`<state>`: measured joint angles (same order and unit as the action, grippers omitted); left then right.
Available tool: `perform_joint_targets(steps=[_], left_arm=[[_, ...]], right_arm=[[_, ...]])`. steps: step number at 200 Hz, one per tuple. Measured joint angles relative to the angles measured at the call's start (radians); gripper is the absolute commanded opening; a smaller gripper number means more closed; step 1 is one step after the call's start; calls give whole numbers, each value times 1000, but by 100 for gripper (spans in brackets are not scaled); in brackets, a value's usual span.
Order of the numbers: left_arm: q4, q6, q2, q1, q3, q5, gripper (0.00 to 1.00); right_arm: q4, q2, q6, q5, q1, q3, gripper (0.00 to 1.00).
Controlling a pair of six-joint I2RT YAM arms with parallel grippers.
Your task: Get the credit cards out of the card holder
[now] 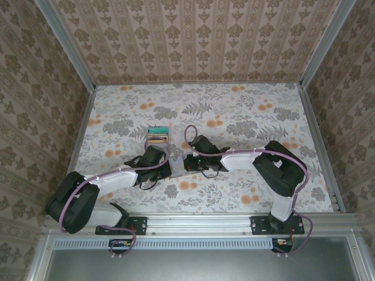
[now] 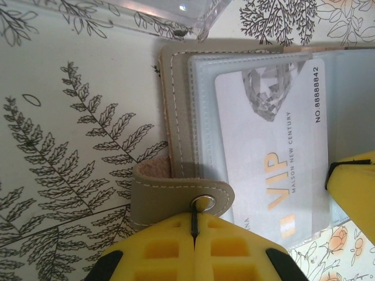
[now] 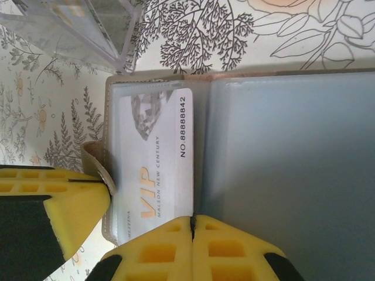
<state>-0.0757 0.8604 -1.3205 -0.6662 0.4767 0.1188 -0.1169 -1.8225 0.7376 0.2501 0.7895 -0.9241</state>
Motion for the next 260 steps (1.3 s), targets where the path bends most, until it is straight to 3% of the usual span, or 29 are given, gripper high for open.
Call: perform_joint_targets(steps=[12, 49, 122, 163, 260], left_arm=[[0, 0, 0, 0, 0, 0, 0], [0, 0, -1, 0, 0, 0, 0], [0, 0, -3, 0, 2, 1, 0], [0, 0, -3, 0, 2, 1, 0], [7, 0, -6, 0, 2, 0, 0]], right_arm=[[-13, -8, -1, 10, 0, 0, 20], [-47, -37, 3, 40, 0, -6, 21], [-86, -58, 16, 77, -3, -10, 16], [-97, -70, 26, 91, -10, -10, 0], [-142, -29, 53, 71, -24, 52, 0]])
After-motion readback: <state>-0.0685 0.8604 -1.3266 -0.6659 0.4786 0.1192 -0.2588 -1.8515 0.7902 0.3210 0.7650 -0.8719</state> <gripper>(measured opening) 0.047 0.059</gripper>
